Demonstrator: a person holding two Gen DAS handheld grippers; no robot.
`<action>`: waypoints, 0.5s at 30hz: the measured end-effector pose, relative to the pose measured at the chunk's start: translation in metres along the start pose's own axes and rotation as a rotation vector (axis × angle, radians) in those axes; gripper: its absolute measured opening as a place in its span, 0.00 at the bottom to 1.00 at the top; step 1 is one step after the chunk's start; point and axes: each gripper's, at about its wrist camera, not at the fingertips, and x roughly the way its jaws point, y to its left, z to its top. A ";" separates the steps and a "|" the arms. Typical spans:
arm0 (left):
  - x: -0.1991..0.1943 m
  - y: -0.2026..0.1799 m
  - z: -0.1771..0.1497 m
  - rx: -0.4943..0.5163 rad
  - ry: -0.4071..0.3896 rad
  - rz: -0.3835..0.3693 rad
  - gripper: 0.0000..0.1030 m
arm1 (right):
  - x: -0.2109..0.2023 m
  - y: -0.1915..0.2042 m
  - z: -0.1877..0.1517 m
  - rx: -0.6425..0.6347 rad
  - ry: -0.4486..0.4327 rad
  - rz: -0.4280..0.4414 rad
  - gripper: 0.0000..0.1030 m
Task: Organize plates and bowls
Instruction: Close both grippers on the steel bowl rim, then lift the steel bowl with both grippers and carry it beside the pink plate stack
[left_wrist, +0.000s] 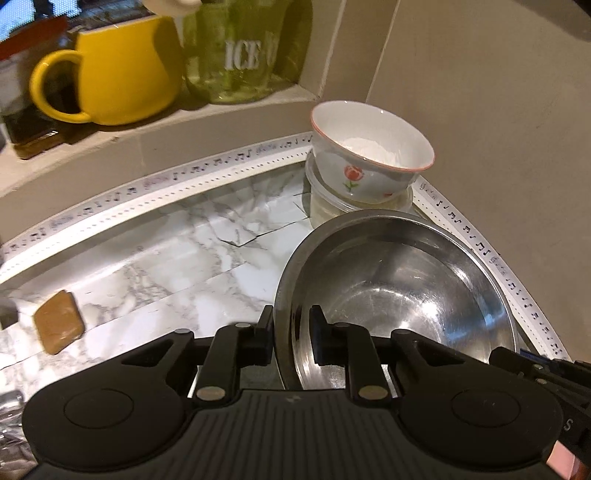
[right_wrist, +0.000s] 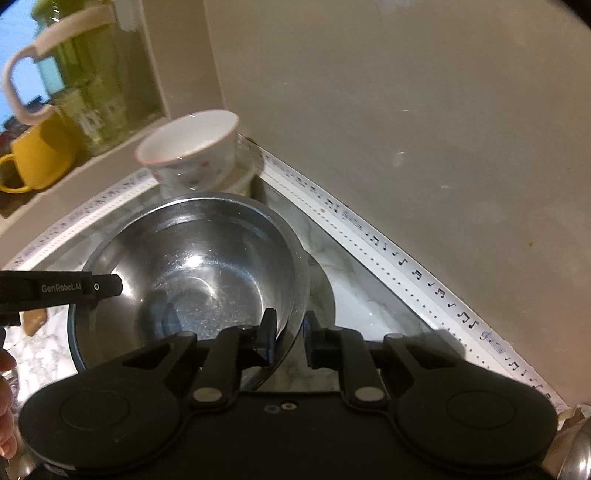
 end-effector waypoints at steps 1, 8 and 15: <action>-0.006 0.000 -0.001 0.002 -0.003 0.001 0.18 | -0.004 0.001 0.000 -0.003 -0.002 0.005 0.15; -0.045 0.001 -0.011 0.008 -0.004 -0.004 0.18 | -0.041 0.009 -0.004 -0.030 -0.039 0.042 0.15; -0.084 0.001 -0.031 0.035 0.002 -0.020 0.18 | -0.079 0.011 -0.021 -0.045 -0.057 0.094 0.15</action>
